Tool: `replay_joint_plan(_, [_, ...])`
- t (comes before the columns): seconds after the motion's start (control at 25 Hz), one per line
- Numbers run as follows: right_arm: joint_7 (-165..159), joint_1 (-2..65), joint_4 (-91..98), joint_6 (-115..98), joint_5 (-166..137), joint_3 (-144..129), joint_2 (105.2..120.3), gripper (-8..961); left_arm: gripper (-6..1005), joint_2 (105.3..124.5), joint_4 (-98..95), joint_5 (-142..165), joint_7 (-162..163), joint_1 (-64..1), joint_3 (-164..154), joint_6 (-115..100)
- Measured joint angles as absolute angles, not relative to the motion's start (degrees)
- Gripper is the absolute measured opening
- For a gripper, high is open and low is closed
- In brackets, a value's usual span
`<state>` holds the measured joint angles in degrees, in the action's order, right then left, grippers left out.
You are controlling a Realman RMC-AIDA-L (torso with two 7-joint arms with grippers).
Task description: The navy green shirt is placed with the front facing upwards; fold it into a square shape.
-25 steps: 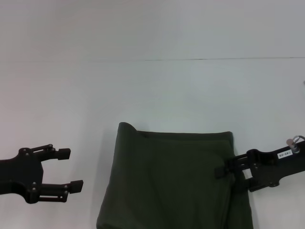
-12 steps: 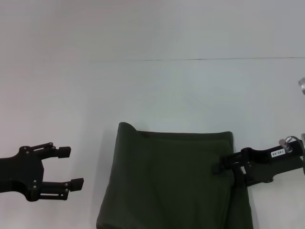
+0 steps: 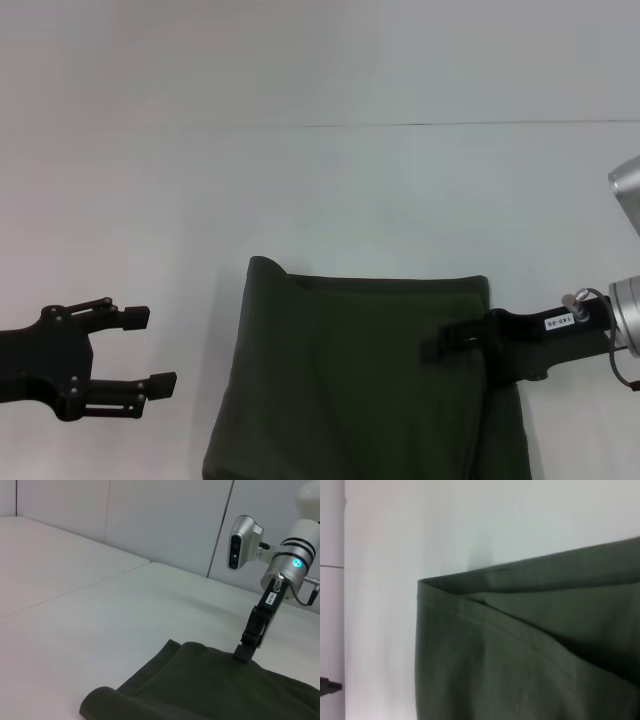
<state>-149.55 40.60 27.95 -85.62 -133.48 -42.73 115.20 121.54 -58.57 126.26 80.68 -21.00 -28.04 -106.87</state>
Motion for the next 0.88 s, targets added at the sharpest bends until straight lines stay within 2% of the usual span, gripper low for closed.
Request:
replay_joint_plan(0.72, [-148.70,41.25,27.02,-84.52,-132.29,-44.92,115.81,723,933,121.55,-58.53,125.79,80.68,-21.00,-27.96,-106.83])
replay_joint_plan(0.8, [-148.65,41.36,27.02,-84.50,-132.30,-45.24,115.82,473,933,121.54,-58.53,125.77,80.68,-21.00,-27.91,-106.75])
replay_joint_plan(0.88, [-148.60,41.40,27.16,-84.47,-132.31,-45.30,115.83,389,933,121.54,-58.53,125.77,80.68,-21.01,-27.88,-106.70])
